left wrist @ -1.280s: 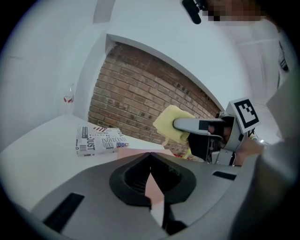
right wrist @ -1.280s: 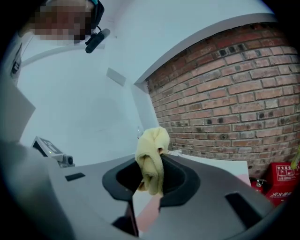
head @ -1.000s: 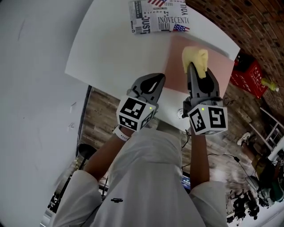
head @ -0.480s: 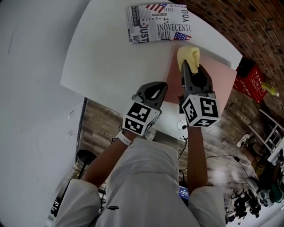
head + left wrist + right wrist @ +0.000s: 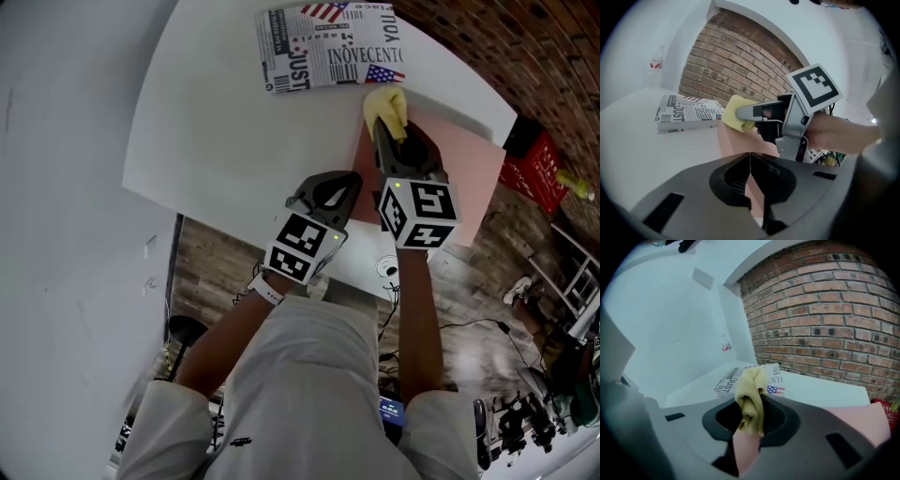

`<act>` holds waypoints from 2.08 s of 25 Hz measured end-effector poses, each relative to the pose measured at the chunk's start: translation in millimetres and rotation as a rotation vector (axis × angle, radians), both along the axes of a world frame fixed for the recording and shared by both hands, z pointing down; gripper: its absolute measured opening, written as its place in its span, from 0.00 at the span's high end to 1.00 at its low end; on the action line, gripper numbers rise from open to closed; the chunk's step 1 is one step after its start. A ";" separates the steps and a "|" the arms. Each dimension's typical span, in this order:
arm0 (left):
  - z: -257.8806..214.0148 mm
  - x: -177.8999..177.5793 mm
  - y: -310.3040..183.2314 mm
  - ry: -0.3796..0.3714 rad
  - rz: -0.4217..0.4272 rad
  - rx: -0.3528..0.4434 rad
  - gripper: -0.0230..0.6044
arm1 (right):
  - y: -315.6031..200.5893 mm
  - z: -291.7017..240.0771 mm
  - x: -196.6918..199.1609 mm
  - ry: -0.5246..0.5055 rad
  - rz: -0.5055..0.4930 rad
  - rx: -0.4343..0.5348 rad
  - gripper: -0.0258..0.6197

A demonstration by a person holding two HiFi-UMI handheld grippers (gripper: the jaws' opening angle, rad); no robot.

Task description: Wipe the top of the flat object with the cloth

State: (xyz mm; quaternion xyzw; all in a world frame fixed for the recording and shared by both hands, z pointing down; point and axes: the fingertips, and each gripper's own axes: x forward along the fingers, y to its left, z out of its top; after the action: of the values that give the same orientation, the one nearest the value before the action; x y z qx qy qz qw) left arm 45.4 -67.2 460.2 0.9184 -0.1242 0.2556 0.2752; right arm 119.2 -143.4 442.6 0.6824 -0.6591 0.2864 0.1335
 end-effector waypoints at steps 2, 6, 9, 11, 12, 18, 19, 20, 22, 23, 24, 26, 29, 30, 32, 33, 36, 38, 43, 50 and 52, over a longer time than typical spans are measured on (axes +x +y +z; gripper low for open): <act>6.3 1.0 2.3 -0.020 0.012 0.022 0.93 | 0.2 5.2 1.2 0.006 -0.007 -0.024 0.82; 18.3 0.8 7.9 -0.084 0.051 0.070 0.94 | 0.5 12.1 0.9 0.027 -0.030 -0.064 0.82; 19.3 1.5 7.5 -0.114 0.051 0.080 0.94 | 4.1 17.0 4.1 0.035 -0.018 -0.077 0.82; 19.5 1.2 8.8 -0.122 0.050 0.083 0.94 | 9.8 19.9 8.0 0.041 -0.001 -0.088 0.82; 19.5 0.9 9.2 -0.125 0.053 0.090 0.94 | 12.2 20.6 10.3 0.044 0.006 -0.092 0.82; 19.3 -0.6 8.1 -0.127 0.037 0.074 0.94 | 25.9 20.8 33.7 0.066 0.053 -0.114 0.82; 19.3 -0.6 7.9 -0.127 0.034 0.069 0.94 | 29.2 21.1 39.5 0.068 0.065 -0.117 0.82; 19.2 -0.8 7.6 -0.127 0.031 0.066 0.94 | 32.8 21.3 45.5 0.072 0.077 -0.120 0.82; 19.1 -1.1 7.2 -0.129 0.028 0.065 0.94 | 41.1 21.5 58.1 0.084 0.099 -0.127 0.82; 18.9 -1.2 7.2 -0.130 0.026 0.067 0.94 | 45.7 21.5 64.7 0.090 0.109 -0.130 0.82; 18.7 -1.4 7.2 -0.131 0.023 0.069 0.94 | 50.6 21.4 71.3 0.095 0.120 -0.133 0.82; 18.4 -2.0 7.5 -0.135 0.017 0.076 0.94 | 61.2 21.6 84.4 0.103 0.142 -0.141 0.82; 18.8 -2.3 7.8 -0.141 0.018 0.090 0.94 | 77.7 22.6 104.8 0.119 0.174 -0.154 0.82; 19.1 -2.3 6.0 -0.138 0.014 0.093 0.94 | 81.1 22.9 111.7 0.125 0.182 -0.155 0.82; 19.3 -3.4 3.0 -0.130 0.000 0.093 0.94 | 88.3 23.7 124.0 0.135 0.198 -0.155 0.82; 19.3 -4.7 3.7 -0.132 -0.004 0.094 0.94 | 94.5 24.5 129.4 0.138 0.207 -0.160 0.82; 19.0 -3.1 7.0 -0.160 0.000 0.127 0.94 | 114.6 26.0 150.4 0.152 0.239 -0.176 0.82; 18.9 -0.5 7.7 -0.176 0.006 0.166 0.94 | 125.0 26.1 165.5 0.165 0.256 -0.182 0.82; 19.8 -2.4 7.9 -0.190 0.002 0.211 0.94 | 146.3 28.7 194.3 0.198 0.280 -0.204 0.82; 20.2 -2.5 6.5 -0.190 -0.033 0.209 0.94 | 169.1 28.2 225.8 0.226 0.325 -0.218 0.81; 20.0 -2.3 5.8 -0.190 -0.044 0.204 0.94 | 170.4 27.7 227.0 0.229 0.324 -0.217 0.82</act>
State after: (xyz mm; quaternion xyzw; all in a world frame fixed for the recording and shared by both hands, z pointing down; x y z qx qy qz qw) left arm 43.1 -61.4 480.2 0.9104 -0.1952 0.3212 0.1729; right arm 346.2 26.9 470.3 0.7892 -0.4866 0.2939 0.2324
